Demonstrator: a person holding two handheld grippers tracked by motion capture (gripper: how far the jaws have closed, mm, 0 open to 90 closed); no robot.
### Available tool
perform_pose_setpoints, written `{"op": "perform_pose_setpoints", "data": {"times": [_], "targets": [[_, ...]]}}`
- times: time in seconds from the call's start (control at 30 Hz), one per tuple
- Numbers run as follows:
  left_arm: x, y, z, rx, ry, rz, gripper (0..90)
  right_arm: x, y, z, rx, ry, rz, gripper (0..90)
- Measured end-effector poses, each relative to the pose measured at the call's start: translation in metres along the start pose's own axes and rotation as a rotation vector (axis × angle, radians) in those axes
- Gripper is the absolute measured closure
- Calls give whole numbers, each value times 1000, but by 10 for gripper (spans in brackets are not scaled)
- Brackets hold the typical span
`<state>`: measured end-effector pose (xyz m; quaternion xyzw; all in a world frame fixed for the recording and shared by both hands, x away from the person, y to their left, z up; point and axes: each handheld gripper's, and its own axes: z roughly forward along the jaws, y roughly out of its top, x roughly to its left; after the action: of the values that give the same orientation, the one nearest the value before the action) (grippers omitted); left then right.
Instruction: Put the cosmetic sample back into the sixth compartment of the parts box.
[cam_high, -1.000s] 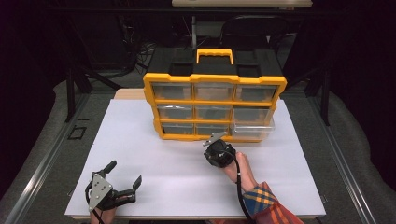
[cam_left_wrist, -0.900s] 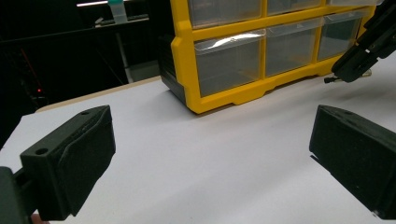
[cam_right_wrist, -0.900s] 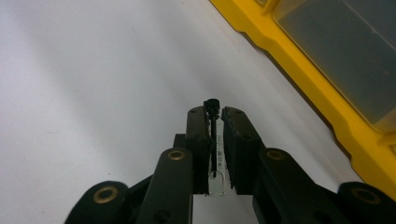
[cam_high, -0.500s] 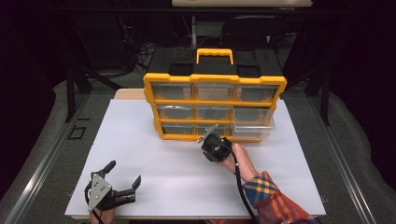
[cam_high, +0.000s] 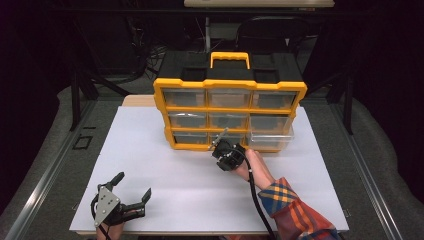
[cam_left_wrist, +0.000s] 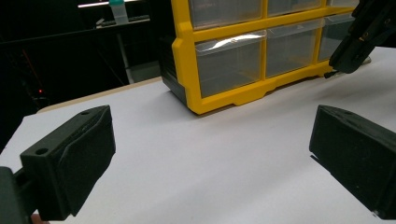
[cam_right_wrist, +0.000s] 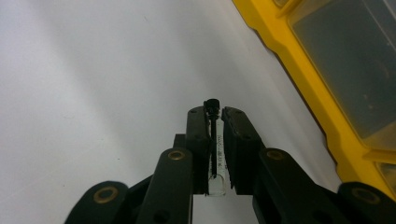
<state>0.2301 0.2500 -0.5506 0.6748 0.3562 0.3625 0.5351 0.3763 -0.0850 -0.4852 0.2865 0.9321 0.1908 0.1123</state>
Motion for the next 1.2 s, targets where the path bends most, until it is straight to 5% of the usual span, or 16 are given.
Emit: {"op": "perform_pose_setpoints", "data": {"times": [1.2], "targets": [[0,1,-1,-1,1,0,2,2,38,-23,88,20,-77,808]]}}
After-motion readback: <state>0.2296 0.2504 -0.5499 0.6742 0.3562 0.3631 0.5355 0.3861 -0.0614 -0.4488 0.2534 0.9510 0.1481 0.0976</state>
